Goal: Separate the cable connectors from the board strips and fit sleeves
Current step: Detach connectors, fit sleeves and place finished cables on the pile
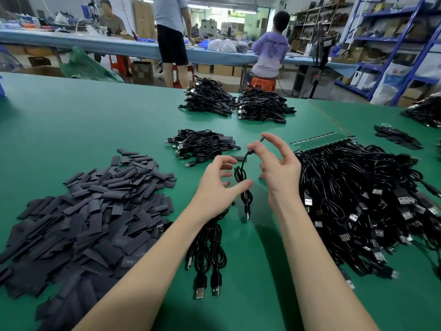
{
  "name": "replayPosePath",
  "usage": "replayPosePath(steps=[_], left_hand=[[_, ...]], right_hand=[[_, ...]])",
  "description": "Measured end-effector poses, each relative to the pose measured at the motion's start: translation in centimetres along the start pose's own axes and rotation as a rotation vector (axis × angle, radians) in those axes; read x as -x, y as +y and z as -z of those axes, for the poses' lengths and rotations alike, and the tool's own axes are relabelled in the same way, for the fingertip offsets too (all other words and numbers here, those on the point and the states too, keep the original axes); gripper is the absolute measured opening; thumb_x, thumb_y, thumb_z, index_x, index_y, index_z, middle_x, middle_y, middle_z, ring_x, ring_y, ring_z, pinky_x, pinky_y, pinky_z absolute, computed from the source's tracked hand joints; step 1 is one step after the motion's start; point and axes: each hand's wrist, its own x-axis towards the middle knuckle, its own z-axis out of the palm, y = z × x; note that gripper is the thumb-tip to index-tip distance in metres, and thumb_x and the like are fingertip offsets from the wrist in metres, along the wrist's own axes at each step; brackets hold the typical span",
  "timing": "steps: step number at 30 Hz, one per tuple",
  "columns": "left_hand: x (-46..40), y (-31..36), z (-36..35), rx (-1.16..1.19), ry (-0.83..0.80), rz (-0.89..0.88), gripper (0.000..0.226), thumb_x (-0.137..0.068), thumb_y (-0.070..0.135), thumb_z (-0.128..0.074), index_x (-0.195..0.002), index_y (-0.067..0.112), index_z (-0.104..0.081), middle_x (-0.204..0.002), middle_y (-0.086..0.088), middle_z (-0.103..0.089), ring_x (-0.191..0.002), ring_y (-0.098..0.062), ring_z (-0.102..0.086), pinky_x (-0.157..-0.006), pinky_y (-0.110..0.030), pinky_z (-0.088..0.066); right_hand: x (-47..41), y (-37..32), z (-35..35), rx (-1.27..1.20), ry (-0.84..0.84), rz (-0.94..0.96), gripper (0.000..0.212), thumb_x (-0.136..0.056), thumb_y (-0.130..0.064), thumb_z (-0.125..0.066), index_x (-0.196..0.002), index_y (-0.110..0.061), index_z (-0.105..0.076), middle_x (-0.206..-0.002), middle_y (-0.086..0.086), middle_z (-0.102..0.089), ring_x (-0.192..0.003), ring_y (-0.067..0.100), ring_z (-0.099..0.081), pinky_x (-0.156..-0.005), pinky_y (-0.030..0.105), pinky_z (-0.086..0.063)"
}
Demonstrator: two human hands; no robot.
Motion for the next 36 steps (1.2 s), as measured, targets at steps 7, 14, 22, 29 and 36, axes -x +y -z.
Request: replayPosePath(steps=[7, 14, 22, 29, 36], left_hand=[[-0.9, 1.8, 1.3, 0.124, 0.147, -0.048, 0.028, -0.089, 0.014, -0.076, -0.104, 0.02, -0.053, -0.099, -0.004, -0.07, -0.079, -0.003, -0.069, -0.07, -0.015, -0.053], [-9.1, 3.1, 4.4, -0.508, 0.302, -0.264, 0.008, -0.088, 0.014, -0.071, -0.089, 0.018, -0.065, -0.078, 0.011, -0.067, -0.065, 0.004, -0.061, -0.068, -0.009, -0.047], [-12.1, -1.6, 5.5, -1.004, 0.066, -0.118, 0.014, -0.093, 0.012, -0.059, -0.098, 0.012, -0.071, -0.101, -0.01, -0.072, -0.099, -0.032, -0.063, -0.087, -0.041, -0.053], [-9.2, -0.3, 5.6, -0.791, 0.153, -0.129, 0.015, -0.093, 0.018, -0.061, -0.104, 0.016, -0.071, -0.103, -0.006, -0.069, -0.1, -0.024, -0.061, -0.093, -0.037, -0.05], [-4.0, 1.2, 5.0, -0.912, -0.201, 0.159, 0.016, -0.098, 0.035, -0.053, -0.104, 0.029, -0.068, -0.107, 0.0, -0.07, -0.092, -0.019, -0.06, -0.081, -0.024, -0.042]], right_hand=[[-0.7, -1.2, 0.2, -0.024, -0.003, -0.071, 0.032, -0.093, -0.042, -0.073, -0.12, -0.038, -0.058, -0.097, -0.006, -0.08, -0.064, 0.008, -0.058, -0.051, 0.018, -0.042], [-0.7, 0.1, 0.7, 0.168, -0.131, -0.289, 0.016, -0.099, -0.036, -0.065, -0.11, -0.025, -0.066, -0.096, -0.01, -0.079, -0.061, 0.005, -0.059, -0.054, 0.018, -0.042], [-0.3, 2.5, 1.1, 0.477, -0.272, -0.281, 0.01, -0.097, -0.026, -0.068, -0.092, -0.019, -0.073, -0.076, -0.016, -0.077, -0.045, -0.004, -0.051, -0.044, 0.008, -0.039], [-0.5, 3.5, 1.3, 0.756, -0.313, -0.204, 0.011, -0.09, -0.033, -0.069, -0.081, -0.028, -0.073, -0.084, -0.01, -0.078, -0.082, 0.01, -0.067, -0.083, 0.031, -0.055], [-0.5, 2.8, 0.9, 0.988, -0.412, -0.197, 0.008, -0.087, -0.038, -0.072, -0.081, -0.033, -0.071, -0.087, -0.013, -0.073, -0.085, 0.005, -0.063, -0.066, 0.02, -0.044]])
